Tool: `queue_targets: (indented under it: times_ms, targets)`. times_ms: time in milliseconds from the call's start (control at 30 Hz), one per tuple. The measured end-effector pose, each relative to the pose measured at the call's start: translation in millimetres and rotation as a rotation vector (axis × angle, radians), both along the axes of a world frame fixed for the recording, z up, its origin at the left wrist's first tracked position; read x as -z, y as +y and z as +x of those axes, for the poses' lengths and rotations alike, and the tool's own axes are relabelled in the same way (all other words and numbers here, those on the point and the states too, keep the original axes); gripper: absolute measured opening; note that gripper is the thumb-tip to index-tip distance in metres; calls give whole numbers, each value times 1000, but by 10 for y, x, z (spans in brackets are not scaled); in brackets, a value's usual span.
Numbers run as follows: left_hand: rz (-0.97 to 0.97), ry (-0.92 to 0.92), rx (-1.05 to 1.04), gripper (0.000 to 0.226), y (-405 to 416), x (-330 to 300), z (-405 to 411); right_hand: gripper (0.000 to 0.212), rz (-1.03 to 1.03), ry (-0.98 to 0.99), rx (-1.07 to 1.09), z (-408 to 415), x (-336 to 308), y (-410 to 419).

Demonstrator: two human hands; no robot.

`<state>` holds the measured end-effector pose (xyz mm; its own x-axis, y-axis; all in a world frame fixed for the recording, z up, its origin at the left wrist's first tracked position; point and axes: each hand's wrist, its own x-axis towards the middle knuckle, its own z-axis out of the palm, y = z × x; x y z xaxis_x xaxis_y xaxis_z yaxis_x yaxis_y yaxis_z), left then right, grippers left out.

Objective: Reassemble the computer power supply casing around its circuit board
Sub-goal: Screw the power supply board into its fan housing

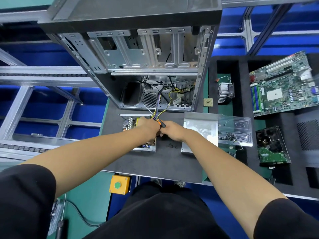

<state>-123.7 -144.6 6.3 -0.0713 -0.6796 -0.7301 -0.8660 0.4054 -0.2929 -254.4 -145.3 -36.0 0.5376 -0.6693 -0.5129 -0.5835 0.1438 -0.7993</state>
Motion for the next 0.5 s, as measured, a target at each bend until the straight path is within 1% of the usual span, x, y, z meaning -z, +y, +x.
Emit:
queue_targets:
  times_ms: [133, 200, 267, 367, 500]
  targets:
    - [2, -32, -86, 29, -24, -6, -65, 17, 18, -45, 24, -8, 36, -6]
    - [-24, -21, -100, 20, -30, 30, -83, 16, 30, -68, 35, -9, 53, -15]
    - [-50, -21, -100, 19, -25, 58, -99, 19, 45, -84, 50, -9, 47, -17]
    - [-42, -33, -93, 30, -17, 88, -116, 28, 63, -106, 81, -12, 16, -12]
    - [16, -24, -51, 46, -52, 90, -80, 29, 73, -102, 94, -16, -18, -10]
